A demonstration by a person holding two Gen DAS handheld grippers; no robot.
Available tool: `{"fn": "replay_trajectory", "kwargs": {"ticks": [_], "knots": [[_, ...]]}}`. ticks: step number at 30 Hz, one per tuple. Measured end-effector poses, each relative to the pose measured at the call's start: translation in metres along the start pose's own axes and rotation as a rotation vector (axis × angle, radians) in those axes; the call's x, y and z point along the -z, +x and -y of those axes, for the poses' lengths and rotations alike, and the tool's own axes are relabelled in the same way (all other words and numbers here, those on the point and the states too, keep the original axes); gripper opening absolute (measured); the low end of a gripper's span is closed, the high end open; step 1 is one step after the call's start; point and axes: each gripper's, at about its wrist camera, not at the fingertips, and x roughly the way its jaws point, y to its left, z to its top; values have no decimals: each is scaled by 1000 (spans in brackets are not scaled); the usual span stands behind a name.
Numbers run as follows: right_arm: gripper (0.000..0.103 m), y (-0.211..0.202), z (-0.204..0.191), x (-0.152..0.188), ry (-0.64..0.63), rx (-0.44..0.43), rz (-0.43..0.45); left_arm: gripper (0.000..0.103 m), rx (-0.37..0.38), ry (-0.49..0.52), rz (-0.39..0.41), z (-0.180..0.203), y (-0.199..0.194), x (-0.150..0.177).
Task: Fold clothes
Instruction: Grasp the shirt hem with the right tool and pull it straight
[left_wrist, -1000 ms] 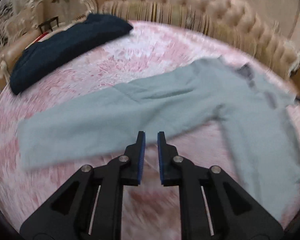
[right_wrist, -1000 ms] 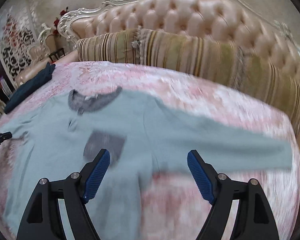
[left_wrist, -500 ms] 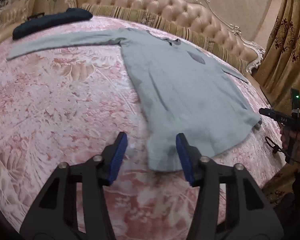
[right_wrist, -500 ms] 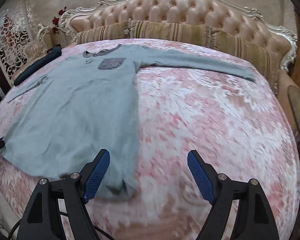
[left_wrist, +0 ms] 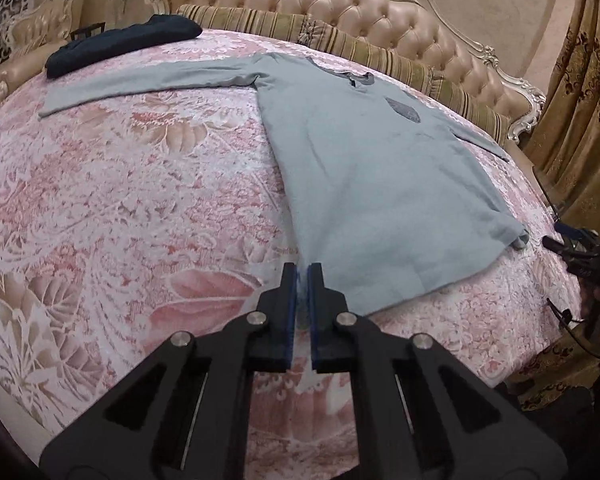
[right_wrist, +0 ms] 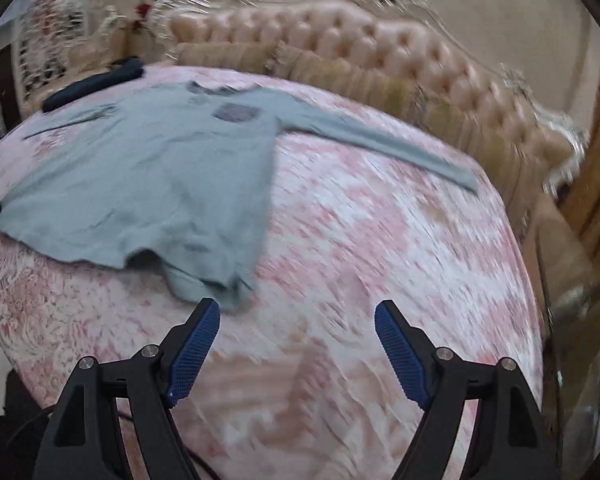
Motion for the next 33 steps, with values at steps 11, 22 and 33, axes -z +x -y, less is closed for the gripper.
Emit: {"fn": "replay_trajectory", "kwargs": {"ticks": [11, 22, 33], "knots": [[66, 33, -17, -12, -58, -12, -59, 3, -18, -63, 48, -20, -20, 8], [13, 39, -15, -15, -9, -165, -76, 15, 55, -58, 77, -13, -21, 6], [7, 3, -7, -10, 59, -212, -41, 54, 47, 88, 44, 16, -16, 18]]}}
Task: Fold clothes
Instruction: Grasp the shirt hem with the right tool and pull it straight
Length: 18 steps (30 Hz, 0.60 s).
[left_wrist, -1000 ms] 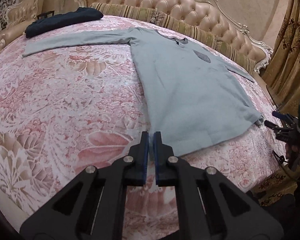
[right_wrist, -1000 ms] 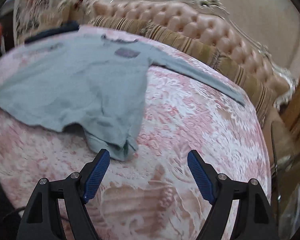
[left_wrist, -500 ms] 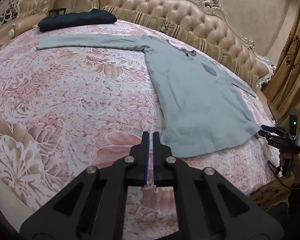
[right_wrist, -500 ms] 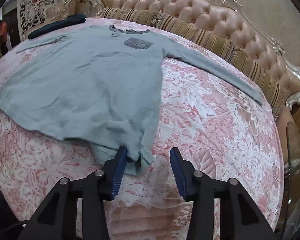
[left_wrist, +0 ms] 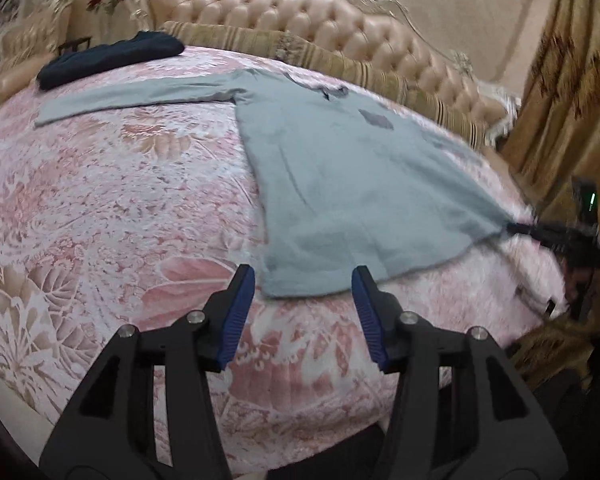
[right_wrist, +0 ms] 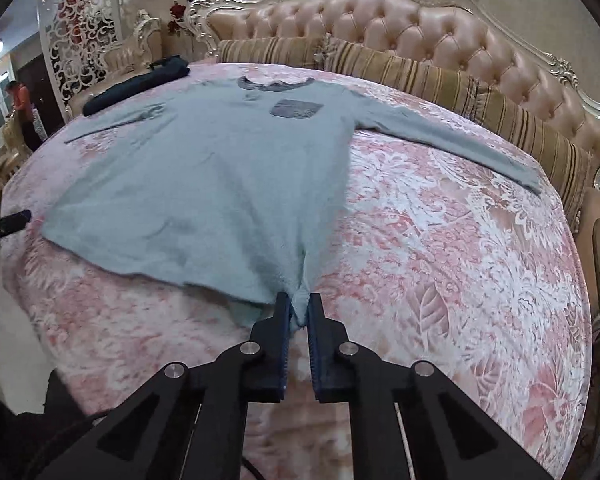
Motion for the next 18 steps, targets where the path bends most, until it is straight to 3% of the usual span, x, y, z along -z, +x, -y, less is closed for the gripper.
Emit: {"fn": "replay_trajectory", "kwargs": {"ticks": [3, 7, 10, 11, 13, 15, 18], "knots": [[7, -2, 2, 0, 10, -6, 2, 54, -12, 31, -12, 4, 6, 2], [7, -5, 3, -1, 20, -11, 7, 54, -8, -48, 10, -13, 18, -5], [7, -8, -1, -4, 11, -8, 12, 53, 9, -50, -6, -18, 32, -11], [7, -9, -2, -5, 8, -8, 13, 50, 7, -26, -17, -16, 36, -11], [7, -10, -1, -6, 18, -13, 15, 6, 5, 36, -54, -8, 41, -13], [7, -11, 2, -7, 34, -21, 16, 6, 27, 28, -86, -8, 40, -17], [7, -14, 5, -11, 48, -27, 16, 6, 160, -96, -73, -16, 21, -29]]}}
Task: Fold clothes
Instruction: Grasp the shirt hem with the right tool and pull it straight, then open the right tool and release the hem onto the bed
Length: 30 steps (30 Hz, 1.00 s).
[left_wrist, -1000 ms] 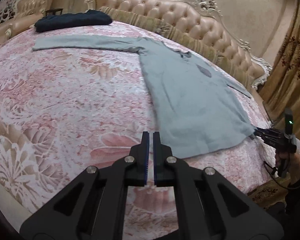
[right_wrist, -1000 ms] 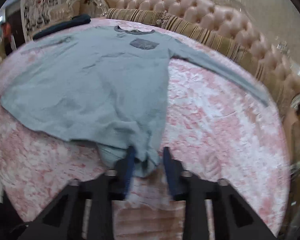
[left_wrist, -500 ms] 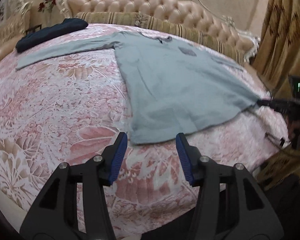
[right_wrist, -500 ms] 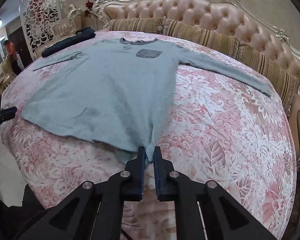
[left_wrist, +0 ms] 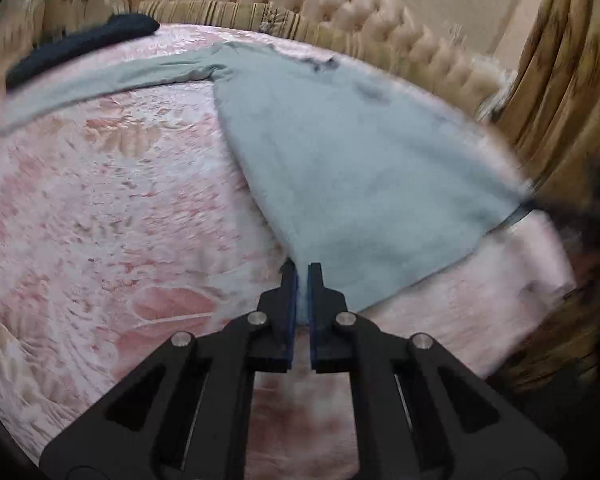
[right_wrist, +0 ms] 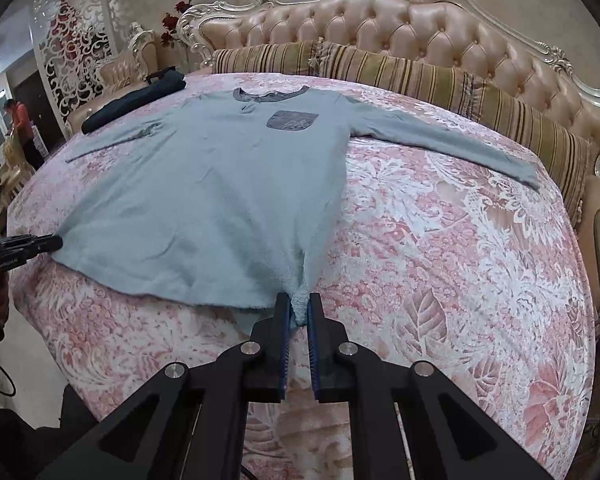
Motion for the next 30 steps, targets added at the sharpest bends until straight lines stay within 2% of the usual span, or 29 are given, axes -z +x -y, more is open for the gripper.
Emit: {"fn": "replay_trajectory", "kwargs": {"ticks": [2, 7, 9, 12, 14, 18, 23, 26, 27, 28, 30], "knots": [[7, -2, 2, -4, 11, -9, -4, 6, 64, -63, 18, 0, -21, -12], [7, -8, 6, -13, 39, -30, -14, 6, 135, -173, 0, 2, -45, -33], [7, -11, 8, -16, 50, -38, -18, 6, 112, -206, -25, -5, -40, -32], [7, 1, 9, -9, 55, -34, -49, 6, 16, -236, -80, -19, -16, -17], [7, 18, 8, 4, 31, -9, -76, 6, -64, -204, -96, -21, -2, -5], [8, 33, 6, 20, 8, 18, -85, 8, -133, -149, -75, -16, 9, 8], [10, 36, 5, 20, -15, 41, -80, 22, -246, -52, -55, -5, 7, 9], [11, 30, 7, 25, -18, 18, -119, 26, -251, -52, -46, -11, -3, 11], [11, 24, 10, 26, -20, 21, -124, 32, -239, -53, -27, -13, -4, 8], [11, 18, 13, 27, -21, 29, -123, 49, -218, -49, -6, -11, -7, 6], [11, 7, 18, 27, -21, 26, -115, 69, -190, -20, 9, -7, -9, 5]]}}
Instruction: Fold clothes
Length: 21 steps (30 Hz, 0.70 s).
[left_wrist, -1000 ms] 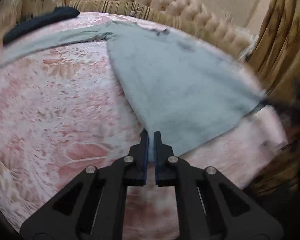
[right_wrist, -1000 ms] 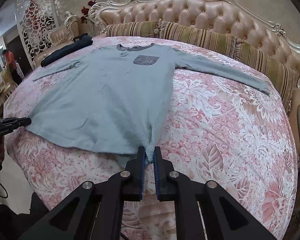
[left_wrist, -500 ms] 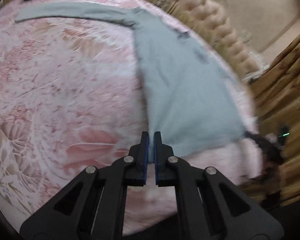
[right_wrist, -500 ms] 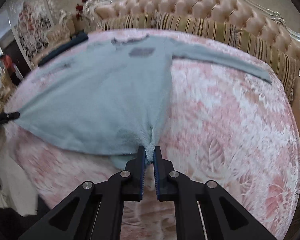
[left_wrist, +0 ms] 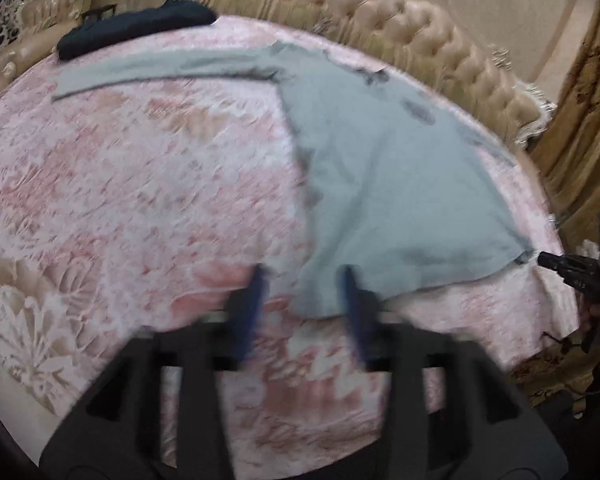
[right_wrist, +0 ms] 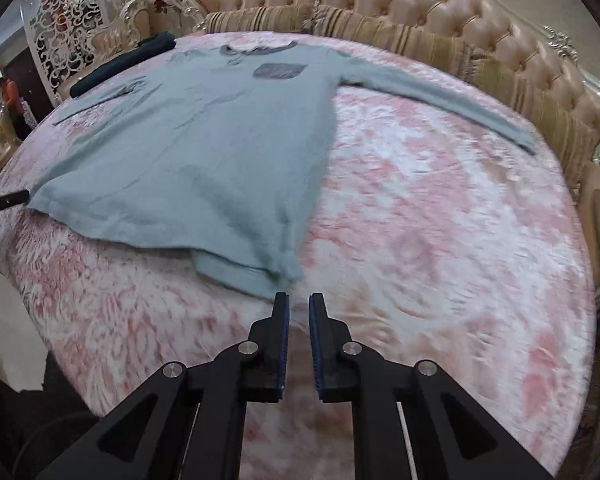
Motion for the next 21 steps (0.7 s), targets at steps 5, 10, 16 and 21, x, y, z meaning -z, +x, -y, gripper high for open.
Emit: {"fn": "replay_trajectory", "kwargs": {"ticks": [5, 10, 16, 21], "knots": [[12, -9, -17, -5, -71, -8, 42, 68, -100, 233, -14, 21, -2, 6], [17, -1, -64, -18, -199, -93, 66, 66, -188, 458, 11, 48, 3, 25], [29, 11, -110, -32, -271, -167, 82, 44, -186, 701, 33, 88, 24, 37], [36, 19, -145, -42, -321, -218, 91, 26, -156, 705, -2, 87, 40, 17]]}}
